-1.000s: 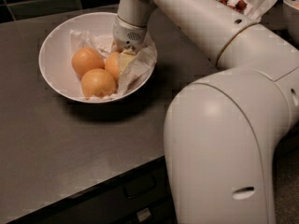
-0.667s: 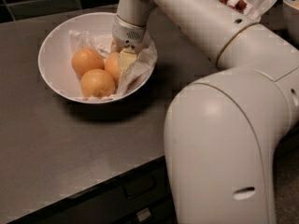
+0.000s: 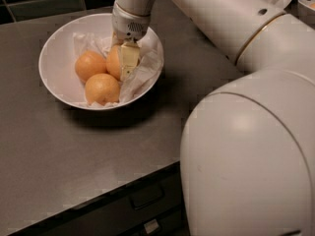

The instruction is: Pick orange from white bowl

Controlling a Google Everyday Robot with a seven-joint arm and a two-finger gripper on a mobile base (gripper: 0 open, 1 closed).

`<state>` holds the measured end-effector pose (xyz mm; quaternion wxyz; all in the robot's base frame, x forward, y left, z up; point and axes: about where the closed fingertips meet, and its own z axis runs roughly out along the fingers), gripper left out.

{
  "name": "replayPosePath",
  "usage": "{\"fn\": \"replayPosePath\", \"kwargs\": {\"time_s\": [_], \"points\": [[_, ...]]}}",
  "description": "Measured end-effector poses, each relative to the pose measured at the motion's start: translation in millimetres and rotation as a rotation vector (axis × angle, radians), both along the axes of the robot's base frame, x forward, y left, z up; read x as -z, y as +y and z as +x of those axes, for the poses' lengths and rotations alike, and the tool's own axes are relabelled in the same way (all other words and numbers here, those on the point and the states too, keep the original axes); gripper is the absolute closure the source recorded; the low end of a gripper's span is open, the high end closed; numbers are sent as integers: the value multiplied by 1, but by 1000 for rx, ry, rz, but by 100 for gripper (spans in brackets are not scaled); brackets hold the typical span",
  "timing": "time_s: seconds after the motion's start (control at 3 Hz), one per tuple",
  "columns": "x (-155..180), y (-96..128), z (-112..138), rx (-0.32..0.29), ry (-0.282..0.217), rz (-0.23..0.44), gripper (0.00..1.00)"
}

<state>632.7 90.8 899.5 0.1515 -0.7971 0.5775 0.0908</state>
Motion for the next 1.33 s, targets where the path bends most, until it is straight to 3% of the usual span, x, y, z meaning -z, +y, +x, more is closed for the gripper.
{"fn": "replayPosePath", "kwargs": {"time_s": [1.0,1.33], "points": [[-52,-13,-8,101,-204,-2,100],[-54,-14,-9,103,-210,-2,100]]}}
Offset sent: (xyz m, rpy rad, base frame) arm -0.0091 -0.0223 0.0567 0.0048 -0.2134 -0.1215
